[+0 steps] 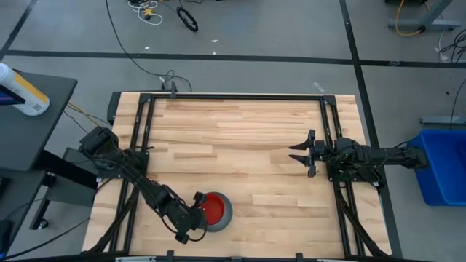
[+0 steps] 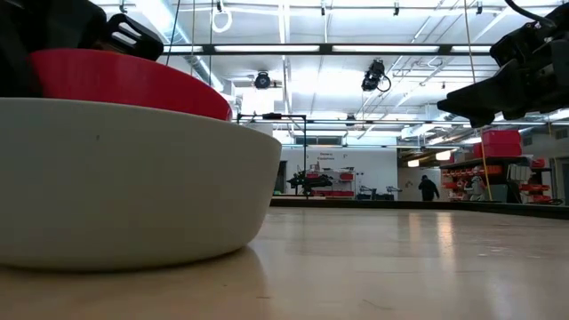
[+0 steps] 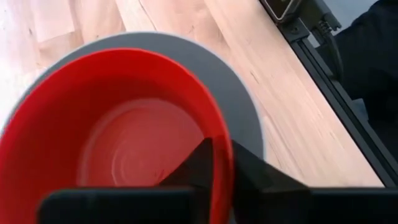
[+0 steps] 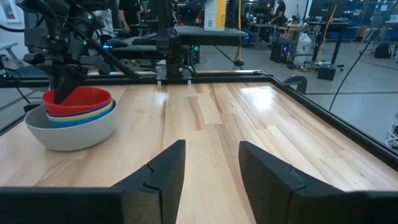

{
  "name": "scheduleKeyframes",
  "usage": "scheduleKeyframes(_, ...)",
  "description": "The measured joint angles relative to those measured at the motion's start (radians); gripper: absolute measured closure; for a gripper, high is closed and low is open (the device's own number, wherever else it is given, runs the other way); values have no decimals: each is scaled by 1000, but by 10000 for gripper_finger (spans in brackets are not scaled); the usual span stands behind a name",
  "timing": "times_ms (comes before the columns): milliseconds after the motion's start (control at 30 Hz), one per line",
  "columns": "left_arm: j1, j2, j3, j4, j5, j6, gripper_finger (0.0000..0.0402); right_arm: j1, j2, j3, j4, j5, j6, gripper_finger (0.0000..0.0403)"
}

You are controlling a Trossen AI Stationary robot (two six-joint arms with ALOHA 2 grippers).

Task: Nest bowls inside each other
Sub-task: Stack the red bowl on top of the purple bowl, then return to Home Position

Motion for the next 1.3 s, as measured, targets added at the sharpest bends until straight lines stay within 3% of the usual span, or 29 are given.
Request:
scheduleKeyframes(300,0,0,-1,7,-49,-1,207,0,0,0,0,0,0,243)
scheduleKeyframes(467,0,0,-1,6,-113,4,152,0,0,0,0,0,0,240)
scheduleKeyframes(900,-16,-27,11,66,-116,80,136,0,0,0,0,0,0,242)
scheduleKeyframes(1100,-30,-188,4,-146,-329,104,143,0,0,0,0,0,7,241)
scheduleKeyframes(1233,-36,-375,-39,-302,-516,9,150,0,0,0,0,-1,14,245)
scheduleKeyframes(1300,-50,-481,-87,-334,-553,-36,153,0,0,0,0,-1,15,246)
